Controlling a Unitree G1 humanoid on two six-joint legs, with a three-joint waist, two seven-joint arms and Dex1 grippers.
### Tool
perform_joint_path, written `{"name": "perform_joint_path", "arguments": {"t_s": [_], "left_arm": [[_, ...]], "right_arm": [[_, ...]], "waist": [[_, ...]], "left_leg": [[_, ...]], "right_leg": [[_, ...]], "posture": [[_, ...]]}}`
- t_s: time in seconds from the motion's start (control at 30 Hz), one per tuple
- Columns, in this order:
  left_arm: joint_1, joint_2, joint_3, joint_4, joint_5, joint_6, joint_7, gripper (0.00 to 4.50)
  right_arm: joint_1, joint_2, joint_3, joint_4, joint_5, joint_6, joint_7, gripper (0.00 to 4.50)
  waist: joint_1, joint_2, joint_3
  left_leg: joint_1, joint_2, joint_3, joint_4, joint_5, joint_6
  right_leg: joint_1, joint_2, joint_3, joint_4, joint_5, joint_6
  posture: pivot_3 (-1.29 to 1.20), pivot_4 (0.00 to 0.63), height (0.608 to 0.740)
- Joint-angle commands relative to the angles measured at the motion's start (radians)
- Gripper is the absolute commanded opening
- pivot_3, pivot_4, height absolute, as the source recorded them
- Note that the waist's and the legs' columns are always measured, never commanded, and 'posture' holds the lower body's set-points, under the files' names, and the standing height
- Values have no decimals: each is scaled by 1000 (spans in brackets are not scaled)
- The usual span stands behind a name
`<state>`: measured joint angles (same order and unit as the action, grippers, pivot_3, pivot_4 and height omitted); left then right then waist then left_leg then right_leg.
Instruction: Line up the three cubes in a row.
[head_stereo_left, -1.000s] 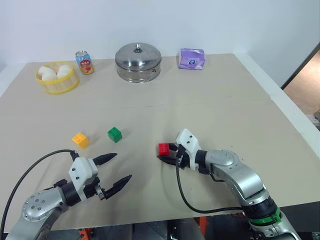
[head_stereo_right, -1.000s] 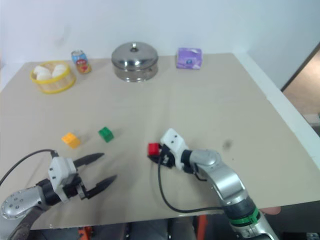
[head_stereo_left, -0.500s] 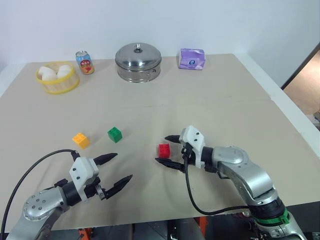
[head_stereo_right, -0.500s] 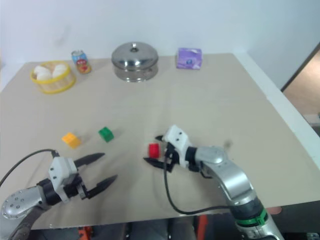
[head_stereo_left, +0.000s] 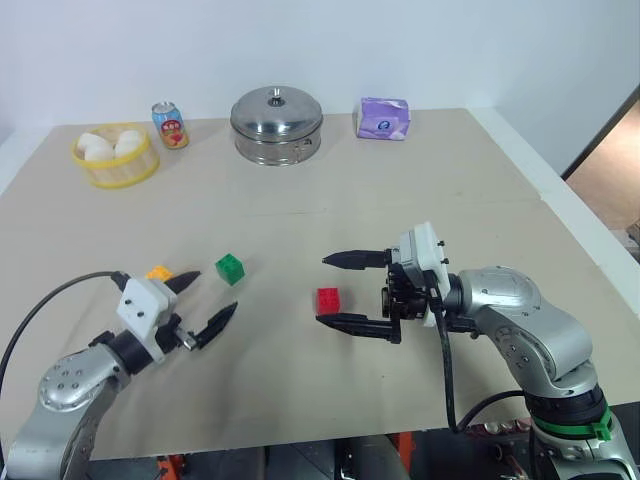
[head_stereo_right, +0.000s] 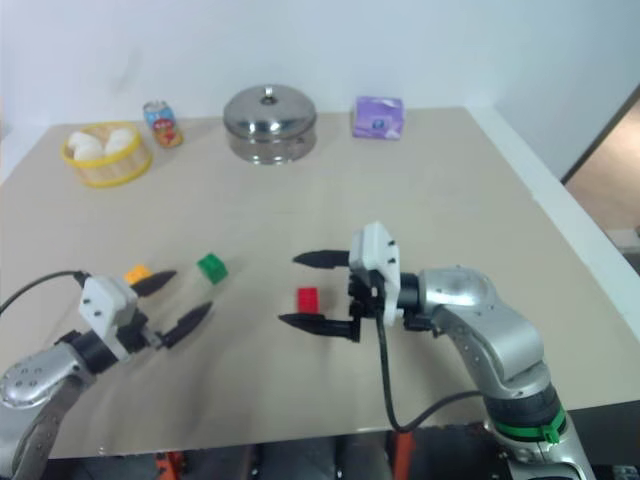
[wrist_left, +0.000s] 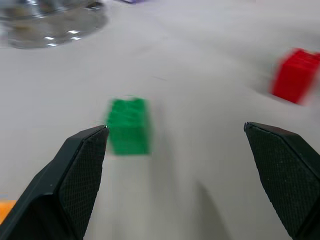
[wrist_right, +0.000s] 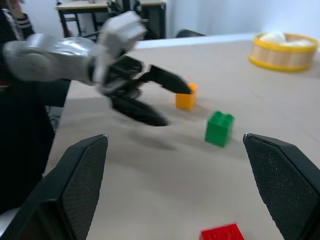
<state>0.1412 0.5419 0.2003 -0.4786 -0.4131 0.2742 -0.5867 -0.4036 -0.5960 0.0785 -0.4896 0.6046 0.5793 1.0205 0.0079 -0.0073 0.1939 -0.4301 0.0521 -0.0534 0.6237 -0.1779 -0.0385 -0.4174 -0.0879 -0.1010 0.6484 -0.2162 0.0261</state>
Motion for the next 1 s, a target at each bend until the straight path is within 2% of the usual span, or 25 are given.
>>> {"name": "perform_joint_path", "arguments": {"t_s": [0.03,0.37,1.0], "left_arm": [[-30,-12,7,11,15,18,42,4500],[-122,-43,-23,130,38,26,54,4500],[-250,-58,-95,297,92,-13,1,4500]], "right_arm": [[-13,-2,5,-32,10,-48,26,4478],[-27,5,40,23,-38,-115,35,4478],[-11,10,42,27,-74,-129,-2,4478]], "waist": [[0,0,0],[0,0,0],[0,0,0]], "left_leg": [[0,0,0,0,0,0],[1,1,0,0,0,0],[1,1,1,1,0,-1]], "right_leg": [[0,0,0,0,0,0],[0,2,2,0,2,0],[0,3,4,0,4,1]], "posture": [[0,150,740],[0,150,740],[0,150,740]]}}
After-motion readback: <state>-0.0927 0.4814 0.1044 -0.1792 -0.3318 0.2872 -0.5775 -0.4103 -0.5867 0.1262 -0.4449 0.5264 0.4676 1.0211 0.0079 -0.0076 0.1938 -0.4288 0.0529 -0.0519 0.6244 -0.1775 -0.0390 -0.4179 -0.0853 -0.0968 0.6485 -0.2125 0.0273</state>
